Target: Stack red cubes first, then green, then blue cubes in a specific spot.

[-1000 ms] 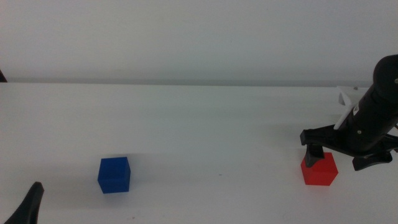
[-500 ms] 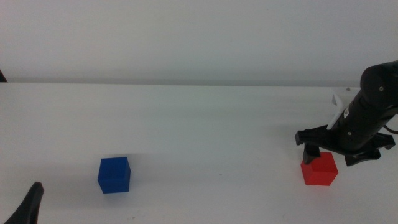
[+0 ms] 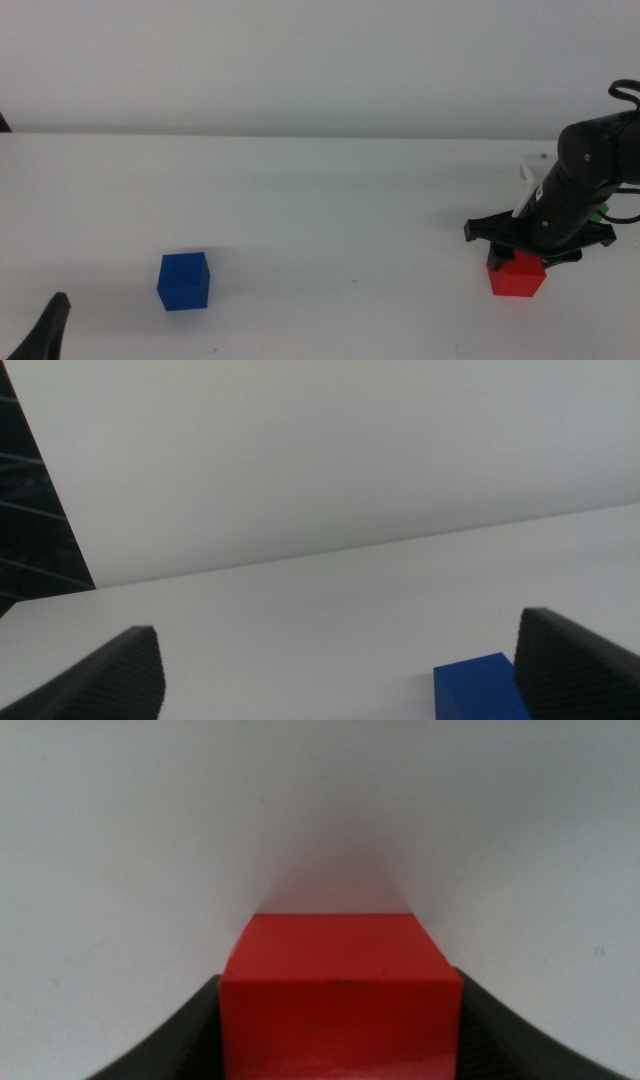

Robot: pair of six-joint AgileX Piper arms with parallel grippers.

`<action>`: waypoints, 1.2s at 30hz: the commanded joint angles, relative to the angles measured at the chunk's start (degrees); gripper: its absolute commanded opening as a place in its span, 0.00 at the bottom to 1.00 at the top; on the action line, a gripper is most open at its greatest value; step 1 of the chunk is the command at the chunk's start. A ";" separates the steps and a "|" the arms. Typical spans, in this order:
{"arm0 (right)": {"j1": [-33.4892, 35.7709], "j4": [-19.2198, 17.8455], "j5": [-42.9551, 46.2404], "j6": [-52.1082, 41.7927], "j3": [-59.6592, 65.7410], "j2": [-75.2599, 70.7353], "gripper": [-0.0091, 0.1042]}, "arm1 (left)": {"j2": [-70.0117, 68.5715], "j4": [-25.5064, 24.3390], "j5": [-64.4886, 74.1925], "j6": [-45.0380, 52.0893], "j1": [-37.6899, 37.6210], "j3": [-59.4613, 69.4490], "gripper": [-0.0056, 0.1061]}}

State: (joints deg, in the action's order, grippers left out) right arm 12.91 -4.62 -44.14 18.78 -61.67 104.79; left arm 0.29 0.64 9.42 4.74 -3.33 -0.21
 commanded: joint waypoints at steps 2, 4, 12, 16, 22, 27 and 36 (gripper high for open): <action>0.94 -0.63 0.72 2.12 -0.26 0.08 0.34 | -2.32 0.19 -0.75 -0.20 -0.01 2.38 0.89; 1.51 -0.63 0.54 3.73 -0.39 0.08 0.23 | -2.32 0.19 -0.75 -0.20 -0.01 2.38 0.89; 11.15 -4.31 -13.77 11.87 -16.53 0.02 0.16 | -2.32 0.19 -0.75 -0.20 -0.01 2.38 0.89; 16.90 -3.84 -17.84 13.17 -26.00 5.62 0.16 | -2.32 0.19 -0.75 -0.20 -0.01 2.38 0.89; 22.26 -2.19 -19.44 14.46 -35.08 13.66 0.16 | -2.32 0.19 -0.75 -0.20 -0.01 2.38 0.89; 24.89 -2.34 -20.17 15.90 -38.61 17.39 0.16 | -2.32 0.19 -0.75 -0.20 -0.01 2.38 0.89; 27.11 -2.23 -19.16 17.39 -38.72 20.99 0.16 | -2.32 0.19 -0.75 -0.20 -0.01 2.38 0.89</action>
State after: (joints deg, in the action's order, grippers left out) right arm 39.85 -6.39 -63.39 35.69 -99.86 125.27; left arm 0.29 0.64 9.42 4.74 -3.33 -0.21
